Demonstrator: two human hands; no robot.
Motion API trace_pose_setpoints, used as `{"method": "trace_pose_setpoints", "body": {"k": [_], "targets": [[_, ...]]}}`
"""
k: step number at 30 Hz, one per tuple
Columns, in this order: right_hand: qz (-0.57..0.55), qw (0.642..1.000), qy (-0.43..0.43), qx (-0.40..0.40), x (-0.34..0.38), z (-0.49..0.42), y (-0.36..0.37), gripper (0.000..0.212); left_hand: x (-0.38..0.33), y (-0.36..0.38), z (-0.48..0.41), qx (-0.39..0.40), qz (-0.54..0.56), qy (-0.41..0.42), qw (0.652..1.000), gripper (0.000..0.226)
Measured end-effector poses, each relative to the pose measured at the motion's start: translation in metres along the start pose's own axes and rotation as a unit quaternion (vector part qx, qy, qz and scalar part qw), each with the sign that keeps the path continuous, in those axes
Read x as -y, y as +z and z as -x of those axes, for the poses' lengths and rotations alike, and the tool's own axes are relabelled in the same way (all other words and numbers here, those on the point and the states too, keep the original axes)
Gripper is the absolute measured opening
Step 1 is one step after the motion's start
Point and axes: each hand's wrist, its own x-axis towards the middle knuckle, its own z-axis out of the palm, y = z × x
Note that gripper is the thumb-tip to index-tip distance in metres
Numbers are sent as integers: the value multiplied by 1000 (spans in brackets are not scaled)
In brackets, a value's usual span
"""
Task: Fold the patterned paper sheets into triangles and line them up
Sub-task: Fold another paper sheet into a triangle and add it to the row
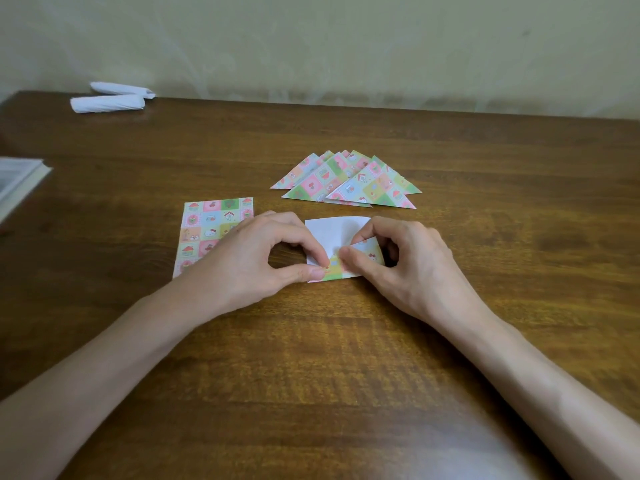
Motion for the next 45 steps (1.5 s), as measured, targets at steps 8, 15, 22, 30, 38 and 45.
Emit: {"method": "trace_pose_setpoints", "body": {"k": [8, 15, 22, 30, 38, 45], "targets": [[-7, 1000, 0, -9, 1, 2, 1, 21, -2, -3, 0, 15, 0, -3, 1000, 14], [-6, 1000, 1, -19, 3, 3, 0, 22, -2, -3, 1, 10, -1, 3, 1000, 15], [2, 999, -17, -30, 3, 6, 1, 25, -2, -3, 1, 10, 1, 3, 1000, 14], [18, 999, -29, -15, 3, 7, 2, 17, -1, -2, 1, 1, 2, 9, 1000, 14], [6, 999, -34, -15, 0, 5, 3, 14, -2, -2, 0, 5, -2, 2, 1000, 14], [6, 999, -32, -7, -2, 4, 3, 13, -2, -2, 0, 7, 2, 4, 1000, 13]]}}
